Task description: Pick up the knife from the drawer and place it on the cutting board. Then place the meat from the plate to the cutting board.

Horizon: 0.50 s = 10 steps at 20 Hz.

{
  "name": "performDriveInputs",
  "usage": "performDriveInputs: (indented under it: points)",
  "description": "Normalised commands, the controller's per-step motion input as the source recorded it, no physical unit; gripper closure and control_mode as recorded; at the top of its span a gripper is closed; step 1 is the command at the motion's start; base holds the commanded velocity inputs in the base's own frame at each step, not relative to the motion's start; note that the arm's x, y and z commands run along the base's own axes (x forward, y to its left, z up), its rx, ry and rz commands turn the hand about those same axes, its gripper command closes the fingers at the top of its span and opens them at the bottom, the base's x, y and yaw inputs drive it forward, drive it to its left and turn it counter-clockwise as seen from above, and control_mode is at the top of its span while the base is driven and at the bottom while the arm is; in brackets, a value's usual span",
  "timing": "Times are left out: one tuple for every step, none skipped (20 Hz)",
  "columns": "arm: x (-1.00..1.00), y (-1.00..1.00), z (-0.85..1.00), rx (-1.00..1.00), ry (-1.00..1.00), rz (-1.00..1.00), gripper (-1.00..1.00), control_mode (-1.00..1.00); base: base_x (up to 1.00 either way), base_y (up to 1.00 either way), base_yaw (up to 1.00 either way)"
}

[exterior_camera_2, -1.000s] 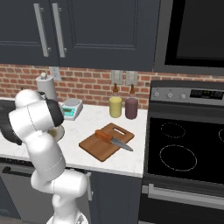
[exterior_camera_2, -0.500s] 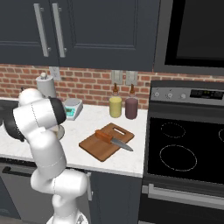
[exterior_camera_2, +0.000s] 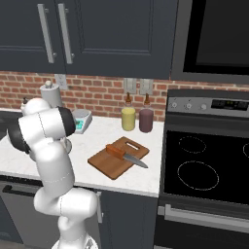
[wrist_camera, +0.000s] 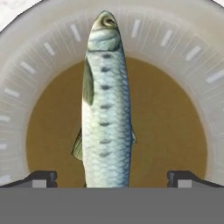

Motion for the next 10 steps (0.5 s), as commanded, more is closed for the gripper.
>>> performDriveInputs:
  points:
    - [0.0,0.0,-0.16,0.0,0.02,0.0,-1.0,-1.0,0.0,0.0,0.0]
    - [0.0,0.0,-0.17,0.0,0.03,0.0,-1.0,-1.0,0.0,0.0,0.0]
    - [0.0,0.0,-0.18,0.0,0.04,0.0,-1.0,-1.0,0.0,0.0,0.0]
    - [0.0,0.0,-0.18,0.0,0.04,0.0,1.0,-1.0,0.0,0.0,0.0]
    - [0.0,0.02,-0.14,0.0,0.03,0.0,1.0,-1.0,0.0,0.0,0.0]
    - [0.0,0.0,-0.09,0.0,0.02,0.0,1.0,-1.0,0.0,0.0,0.0]
    - [0.0,0.0,-0.06,0.0,0.01,0.0,1.0,-1.0,0.0,0.0,0.0]
    - [0.0,0.0,0.0,0.0,0.0,0.0,1.0,-1.0,0.0,0.0,0.0]
    - [0.0,0.0,0.0,0.0,0.0,0.0,1.0,-1.0,0.0,0.0,0.0]
    - [0.0,0.02,0.0,0.0,0.0,0.0,1.0,-1.0,0.0,0.0,0.0]
